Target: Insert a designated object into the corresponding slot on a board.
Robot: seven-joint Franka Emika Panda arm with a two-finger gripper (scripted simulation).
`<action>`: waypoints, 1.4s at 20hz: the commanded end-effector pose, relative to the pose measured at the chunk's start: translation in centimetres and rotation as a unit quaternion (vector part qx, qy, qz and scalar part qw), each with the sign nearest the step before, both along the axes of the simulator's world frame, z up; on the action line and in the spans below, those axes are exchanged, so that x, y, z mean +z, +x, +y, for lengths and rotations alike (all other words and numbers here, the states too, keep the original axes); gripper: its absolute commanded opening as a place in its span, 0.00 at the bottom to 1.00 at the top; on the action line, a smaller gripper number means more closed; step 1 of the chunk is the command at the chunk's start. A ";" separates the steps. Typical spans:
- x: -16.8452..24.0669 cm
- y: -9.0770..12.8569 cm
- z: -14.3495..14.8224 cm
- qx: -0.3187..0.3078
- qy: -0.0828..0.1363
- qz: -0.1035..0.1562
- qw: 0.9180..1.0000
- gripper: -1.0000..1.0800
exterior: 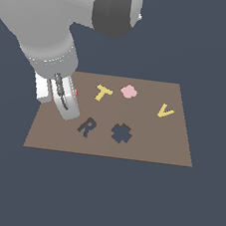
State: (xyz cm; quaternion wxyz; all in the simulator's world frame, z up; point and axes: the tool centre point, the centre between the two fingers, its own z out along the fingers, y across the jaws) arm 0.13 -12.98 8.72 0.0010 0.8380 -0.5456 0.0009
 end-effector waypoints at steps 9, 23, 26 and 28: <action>-2.8 -2.3 -2.5 -0.156 0.000 0.000 0.988 0.96; -3.8 -3.3 -3.0 -0.203 0.001 0.000 0.979 0.96; -4.4 -3.3 -3.0 -0.203 0.001 0.000 0.979 0.96; -5.1 -3.3 -3.0 -0.204 0.001 0.000 0.979 0.96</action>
